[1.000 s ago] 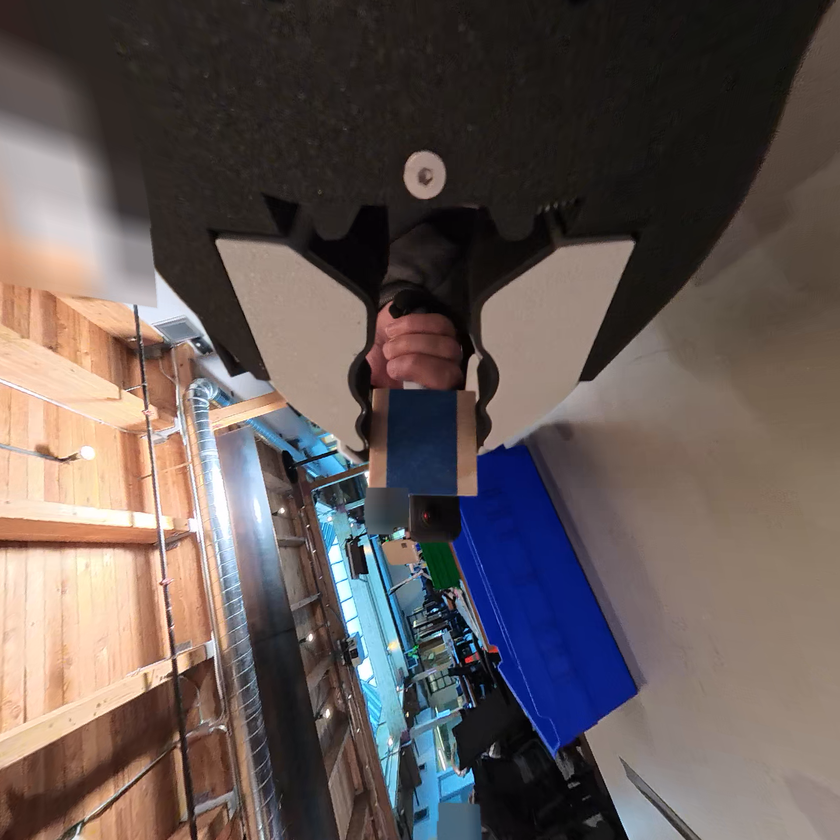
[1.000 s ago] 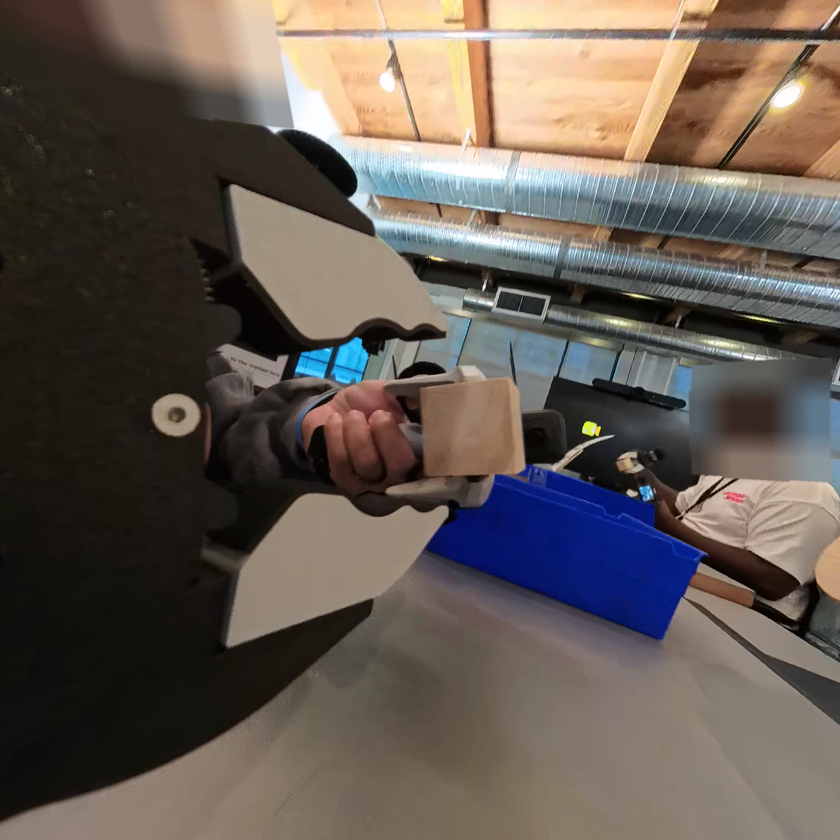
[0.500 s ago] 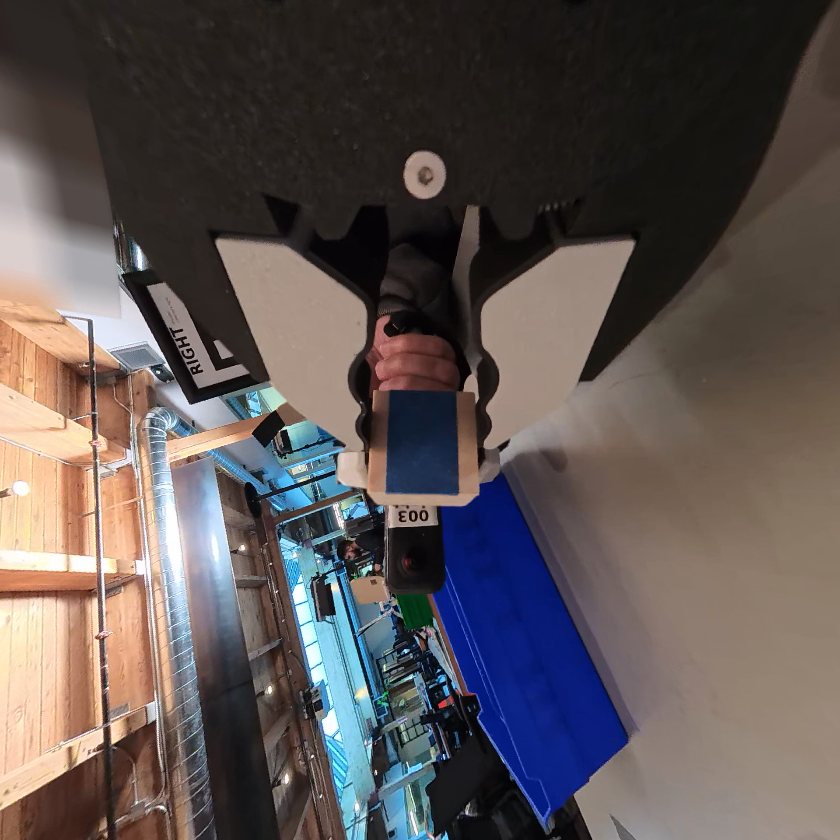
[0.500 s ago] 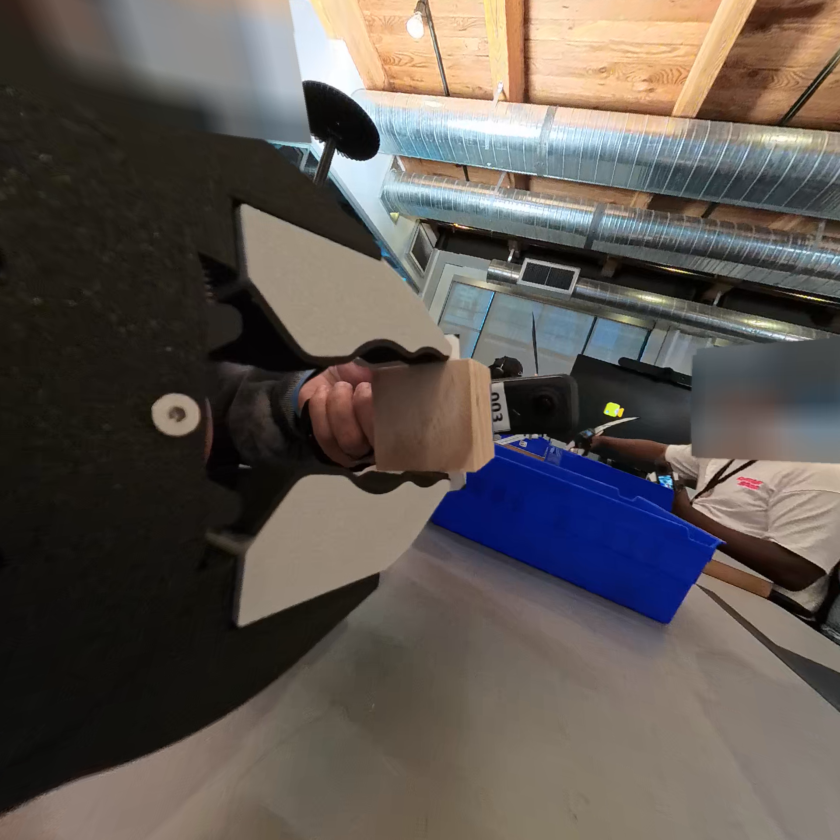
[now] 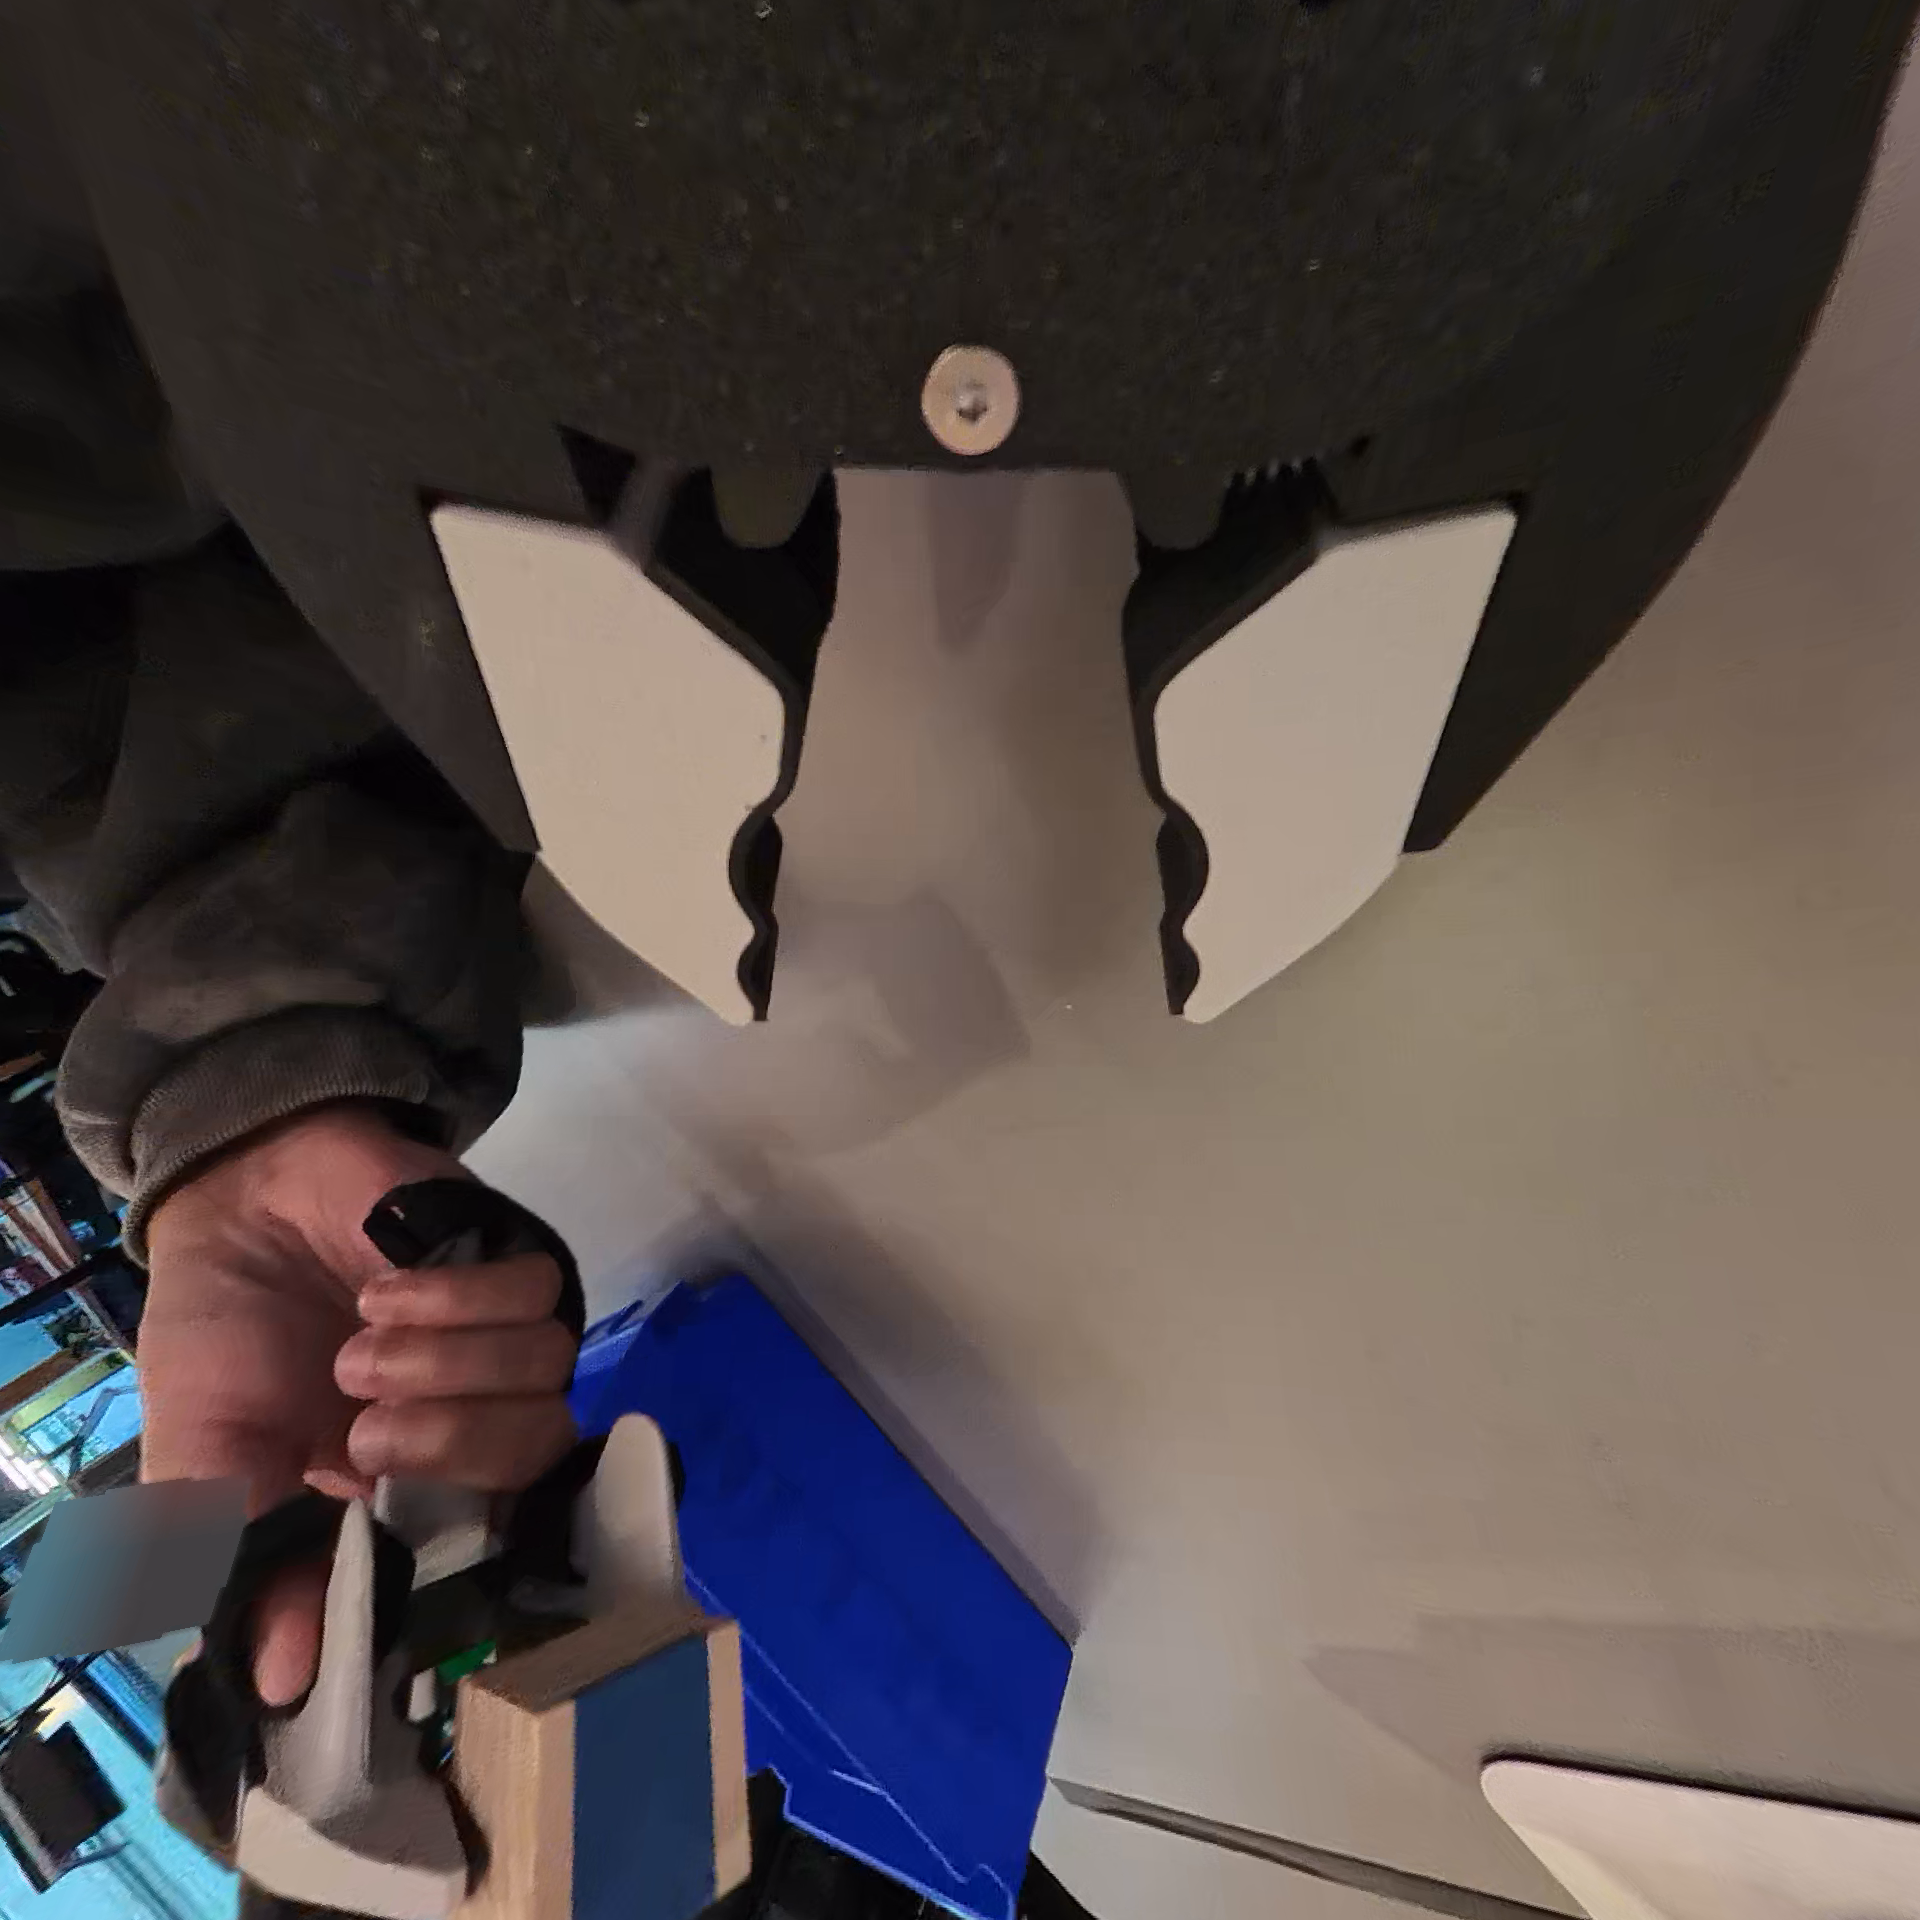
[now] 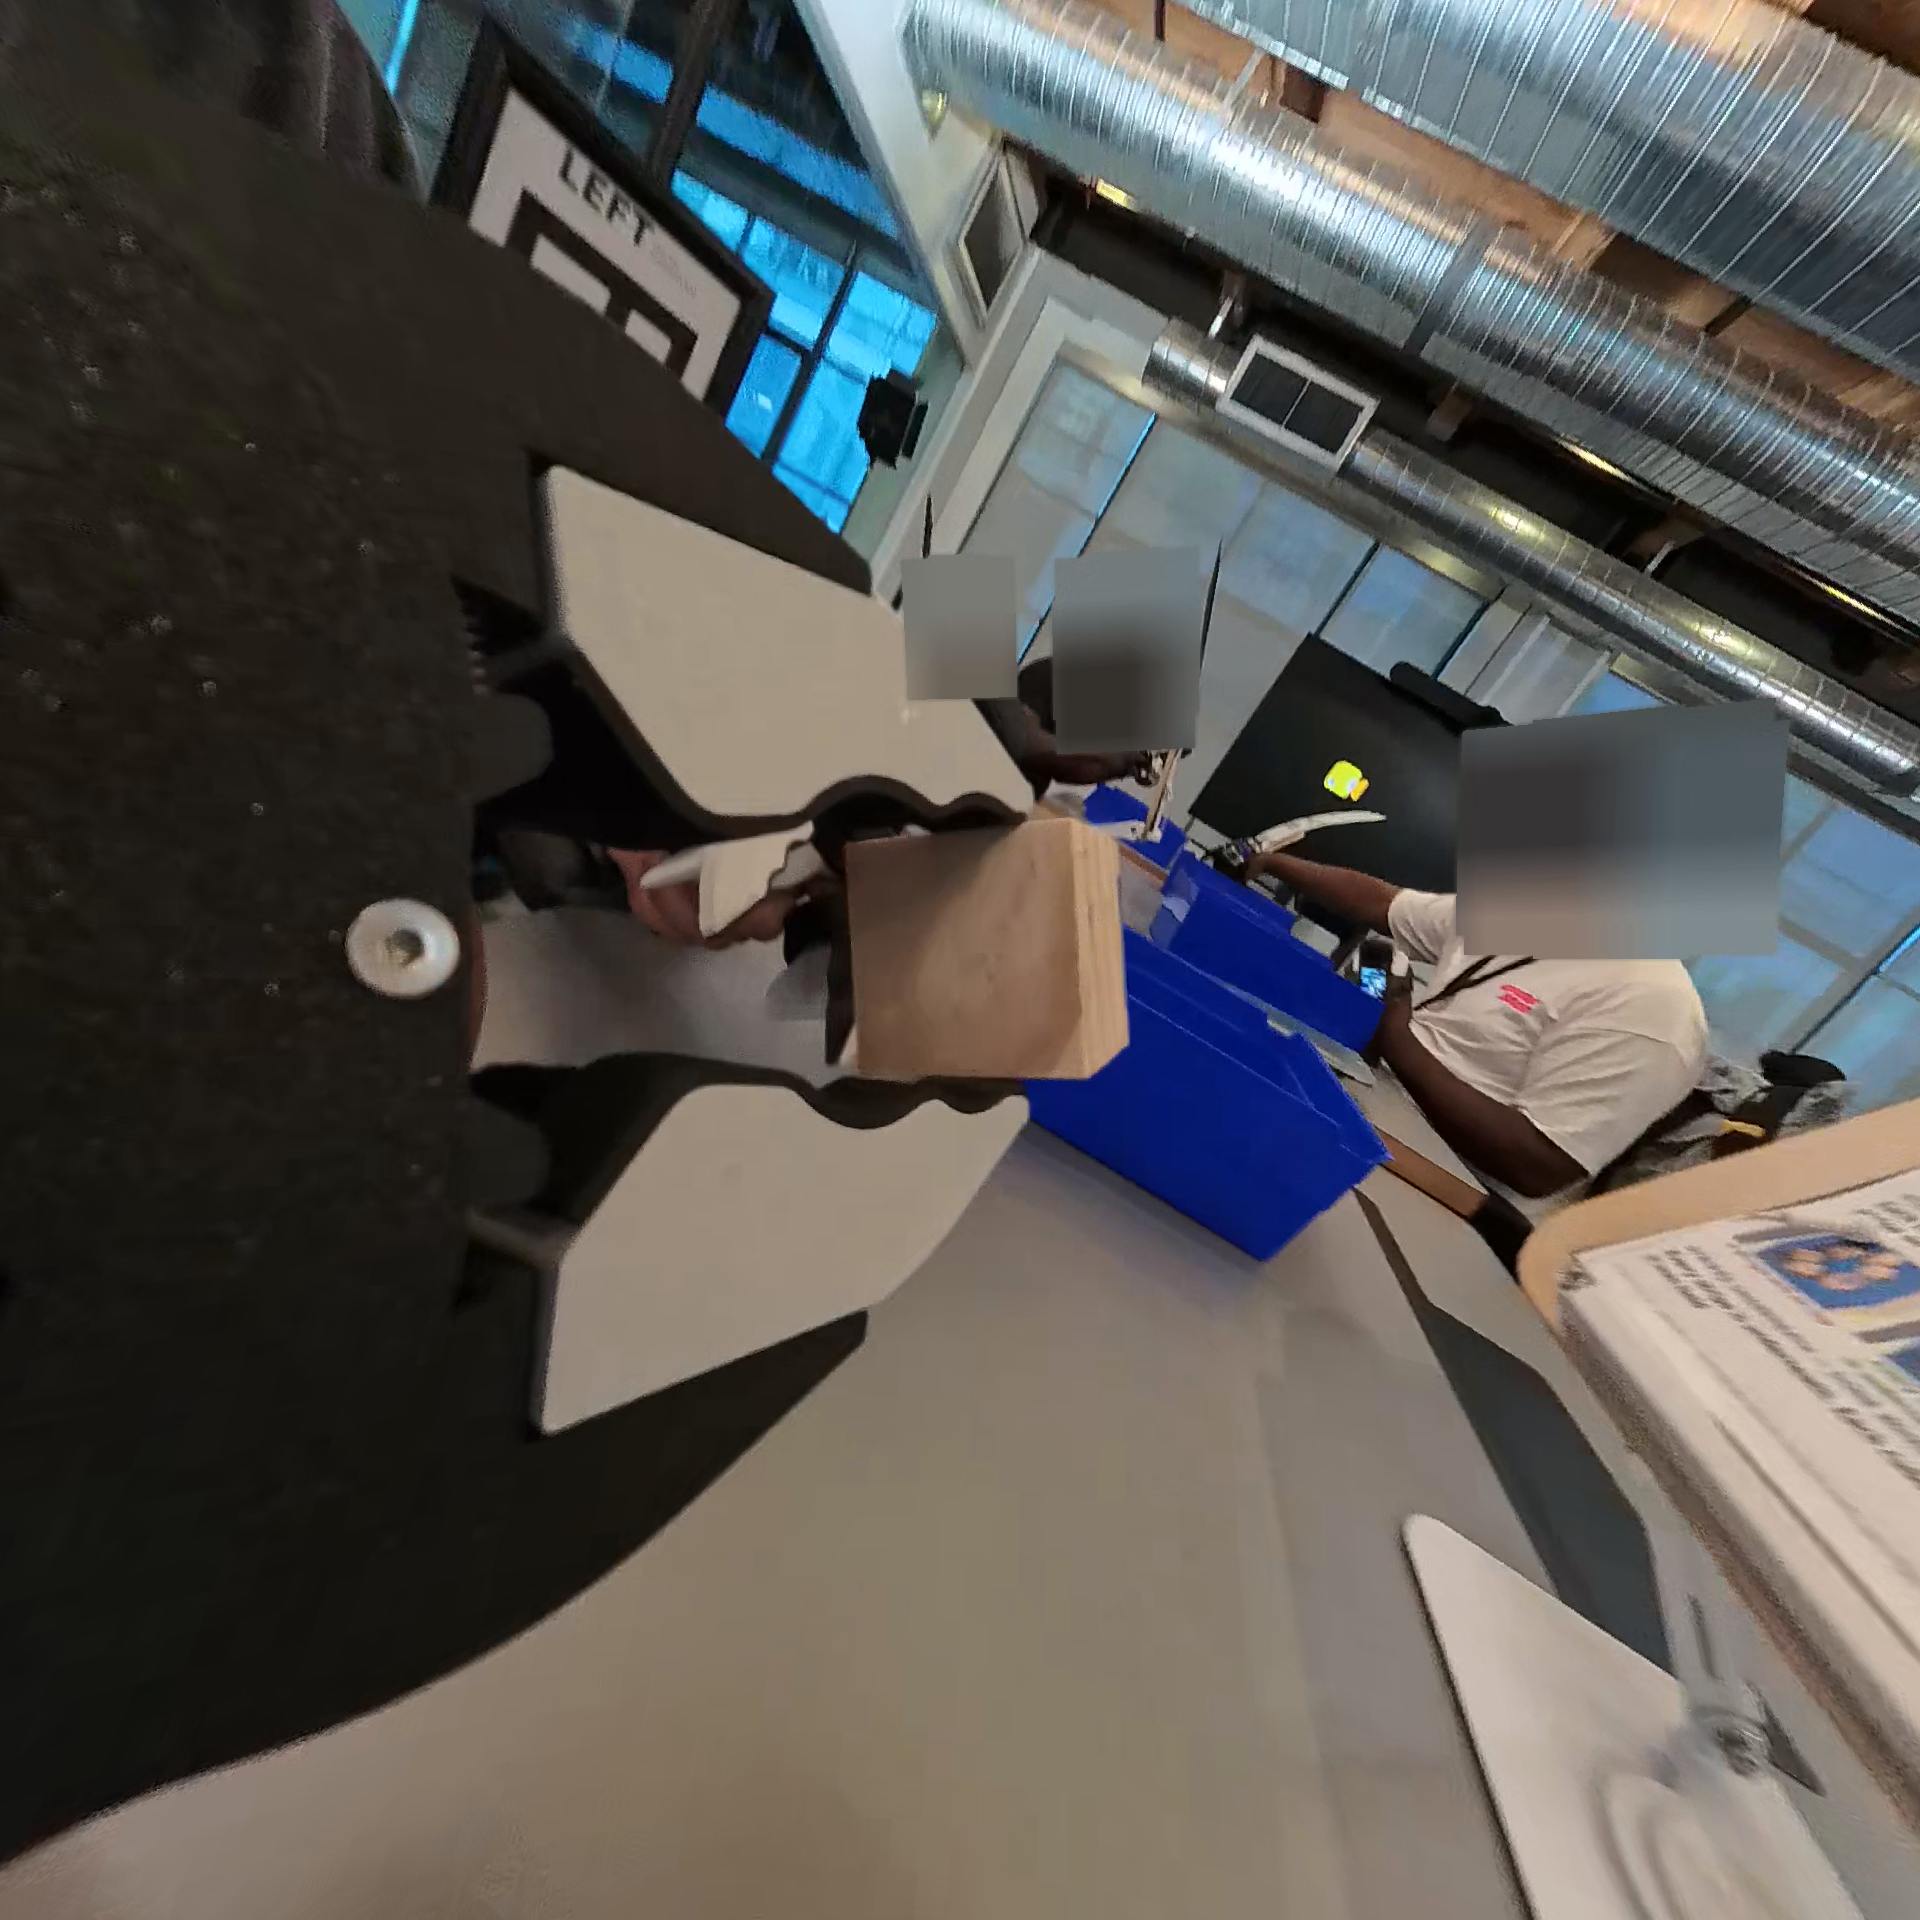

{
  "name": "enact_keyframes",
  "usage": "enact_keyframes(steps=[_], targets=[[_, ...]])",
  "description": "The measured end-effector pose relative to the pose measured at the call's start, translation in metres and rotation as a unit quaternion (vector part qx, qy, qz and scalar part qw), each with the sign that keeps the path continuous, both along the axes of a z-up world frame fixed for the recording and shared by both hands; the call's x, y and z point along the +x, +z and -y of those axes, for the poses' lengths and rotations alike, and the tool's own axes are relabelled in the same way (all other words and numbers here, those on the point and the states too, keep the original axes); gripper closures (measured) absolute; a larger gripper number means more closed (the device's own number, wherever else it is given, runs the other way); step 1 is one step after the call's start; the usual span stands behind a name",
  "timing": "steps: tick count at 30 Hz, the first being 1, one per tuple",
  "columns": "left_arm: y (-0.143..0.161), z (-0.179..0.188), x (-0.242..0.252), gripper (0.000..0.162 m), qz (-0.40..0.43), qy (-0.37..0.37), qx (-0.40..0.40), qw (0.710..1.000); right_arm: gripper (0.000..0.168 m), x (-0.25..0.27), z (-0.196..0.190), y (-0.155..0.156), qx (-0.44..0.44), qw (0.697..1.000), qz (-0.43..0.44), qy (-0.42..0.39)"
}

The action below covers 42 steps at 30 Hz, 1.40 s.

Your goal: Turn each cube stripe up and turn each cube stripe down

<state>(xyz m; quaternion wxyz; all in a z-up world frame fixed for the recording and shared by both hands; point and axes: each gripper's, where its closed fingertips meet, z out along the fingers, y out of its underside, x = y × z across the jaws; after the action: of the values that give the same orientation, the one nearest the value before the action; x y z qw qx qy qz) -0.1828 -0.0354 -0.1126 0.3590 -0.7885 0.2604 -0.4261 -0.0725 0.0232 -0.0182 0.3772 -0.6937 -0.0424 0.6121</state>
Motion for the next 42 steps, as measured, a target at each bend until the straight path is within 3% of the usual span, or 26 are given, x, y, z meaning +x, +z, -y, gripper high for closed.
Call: enact_keyframes(steps=[6,10,14,17,20,27,32,35,37,38,40,42], targets=[[0.008,0.003,0.0,0.095,-0.049,-0.002,0.068,0.996,0.123,0.071,-0.008,0.044,0.087,0.982,0.126,-0.111],[0.007,0.006,0.001,0.096,-0.055,-0.01,0.062,0.997,0.123,0.185,-0.036,0.053,0.071,0.919,0.289,-0.258],[0.005,0.009,0.004,0.096,-0.04,-0.023,0.042,0.998,0.123,0.278,-0.085,0.002,-0.06,0.843,0.441,-0.301],[0.002,0.01,0.003,0.096,-0.044,-0.031,0.027,0.998,0.123,0.312,-0.117,-0.054,-0.165,0.798,0.519,-0.259],[0.003,0.009,0.002,0.097,-0.045,-0.027,0.031,0.998,0.123,0.334,-0.14,-0.091,-0.221,0.754,0.569,-0.241],[-0.005,0.011,0.005,0.097,-0.059,-0.041,0.024,0.997,0.123,0.35,-0.161,-0.143,-0.287,0.712,0.606,-0.207],[-0.012,0.012,0.006,0.096,-0.068,-0.049,0.015,0.996,0.122,0.353,-0.16,-0.155,-0.295,0.712,0.6,-0.214],[-0.013,0.011,0.005,0.096,-0.07,-0.046,0.014,0.996,0.108,0.354,-0.16,-0.131,-0.247,0.716,0.609,-0.236],[-0.013,0.01,0.004,0.096,-0.071,-0.043,0.014,0.996,0.11,0.333,-0.156,-0.091,-0.162,0.752,0.581,-0.266],[-0.013,0.009,0.003,0.096,-0.072,-0.04,0.014,0.996,0.11,0.311,-0.15,-0.068,-0.11,0.784,0.545,-0.275],[-0.013,0.006,0.002,0.096,-0.074,-0.035,0.015,0.997,0.112,0.241,-0.127,-0.023,0.022,0.864,0.427,-0.265],[-0.014,0.003,0.0,0.096,-0.079,-0.025,0.019,0.996,0.111,0.173,-0.089,0.004,0.134,0.9,0.344,-0.232]])
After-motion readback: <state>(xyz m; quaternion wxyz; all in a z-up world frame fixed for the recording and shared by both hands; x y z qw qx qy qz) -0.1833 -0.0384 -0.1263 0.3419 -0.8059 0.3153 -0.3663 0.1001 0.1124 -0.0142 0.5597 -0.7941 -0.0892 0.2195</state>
